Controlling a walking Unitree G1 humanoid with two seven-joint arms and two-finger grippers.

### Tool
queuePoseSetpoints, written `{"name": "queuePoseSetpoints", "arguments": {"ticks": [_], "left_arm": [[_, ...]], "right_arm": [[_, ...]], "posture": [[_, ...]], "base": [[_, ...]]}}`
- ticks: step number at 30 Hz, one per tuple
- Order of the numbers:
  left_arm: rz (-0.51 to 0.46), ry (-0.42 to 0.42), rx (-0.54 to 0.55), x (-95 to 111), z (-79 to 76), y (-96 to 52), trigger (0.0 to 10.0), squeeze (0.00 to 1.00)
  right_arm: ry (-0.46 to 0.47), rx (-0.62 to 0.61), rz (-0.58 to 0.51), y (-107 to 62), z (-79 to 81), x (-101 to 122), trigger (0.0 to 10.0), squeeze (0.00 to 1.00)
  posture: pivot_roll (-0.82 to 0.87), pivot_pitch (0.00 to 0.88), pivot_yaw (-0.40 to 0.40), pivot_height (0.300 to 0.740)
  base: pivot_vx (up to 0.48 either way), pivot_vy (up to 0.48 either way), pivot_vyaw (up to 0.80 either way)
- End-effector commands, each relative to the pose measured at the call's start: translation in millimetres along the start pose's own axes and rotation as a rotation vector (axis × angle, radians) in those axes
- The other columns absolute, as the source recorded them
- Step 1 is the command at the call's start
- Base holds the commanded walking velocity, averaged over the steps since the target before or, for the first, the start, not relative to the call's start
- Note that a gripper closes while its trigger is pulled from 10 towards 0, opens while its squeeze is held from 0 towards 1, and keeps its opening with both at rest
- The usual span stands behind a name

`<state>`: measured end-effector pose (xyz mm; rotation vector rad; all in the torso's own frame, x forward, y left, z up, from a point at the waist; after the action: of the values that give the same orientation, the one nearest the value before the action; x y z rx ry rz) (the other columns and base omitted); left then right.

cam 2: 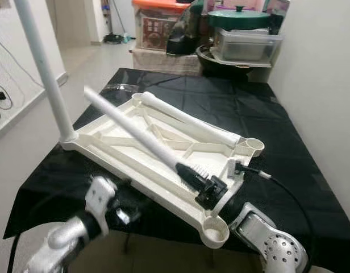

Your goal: Building children table

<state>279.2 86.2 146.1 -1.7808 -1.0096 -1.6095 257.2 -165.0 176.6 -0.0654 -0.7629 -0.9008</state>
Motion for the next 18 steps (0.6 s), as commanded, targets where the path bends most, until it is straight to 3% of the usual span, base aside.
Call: {"name": "queuePoseSetpoints", "arguments": {"ticks": [1, 2, 3, 4, 11, 12, 18], "left_arm": [[-0.032, -0.126, 0.040, 11, 9.6, 5.8, 10.0, 0.02], [-0.032, -0.126, 0.040, 11, 9.6, 5.8, 10.0, 0.02], [-0.066, -0.181, 0.042, 20, 12.4, 11.0, 10.0, 0.21], [-0.104, -0.241, 0.033, 31, 15.2, 15.4, 10.0, 1.00], [-0.198, -0.365, -0.041, 62, 17.4, 22.8, 10.0, 1.00], [-0.212, -0.426, -0.073, 70, 17.2, 23.6, 10.0, 0.00], [-0.215, -0.486, -0.107, 78, 15.9, 24.2, 10.0, 0.00]], "right_arm": [[-0.001, 0.066, -0.031, -2.8, 10.0, 4, 0.0, 0.00], [-0.001, 0.066, -0.031, -2.8, 10.0, 4, 0.0, 0.00], [0.007, 0.087, -0.021, -4.4, 12.3, 1, 0.0, 0.00], [0.015, 0.114, -0.012, -7.4, 15.0, -2, 0.0, 0.00], [0.043, 0.119, 0.017, -22.3, 8.2, -7, 0.0, 0.00], [0.057, 0.122, 0.034, -30.0, 5.2, -9, 0.0, 0.00], [0.075, 0.153, 0.051, -36.4, 7.3, -11, 0.0, 0.00]], "posture": [[0.09, 0.000, -0.074, 0.740], [0.09, 0.000, -0.074, 0.740], [0.09, 0.000, -0.073, 0.740], [0.09, 0.000, -0.073, 0.740], [0.09, 0.000, -0.071, 0.740], [0.09, 0.000, -0.070, 0.740], [0.09, 0.000, -0.070, 0.740]], "base": [[0.000, 0.000, 0.00], [0.000, 0.000, 0.00], [0.000, 0.000, 0.00], [0.000, 0.000, 0.00], [0.000, 0.000, 0.00], [0.000, 0.000, 0.00], [0.000, 0.000, 0.00]]}}
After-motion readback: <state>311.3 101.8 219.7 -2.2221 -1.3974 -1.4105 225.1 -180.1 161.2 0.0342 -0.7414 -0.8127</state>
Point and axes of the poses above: a point about 5 cm out from each wrist's last joint towards the gripper, its own y axis pointing out of the wrist towards the gripper, its own x axis along the axis of the wrist's last joint, z = x × y, the point moved 2 cm from there along y, pointing out of the wrist towards the gripper, and after that the axes turned 3 degrees about -y, right-handed, at the moved point
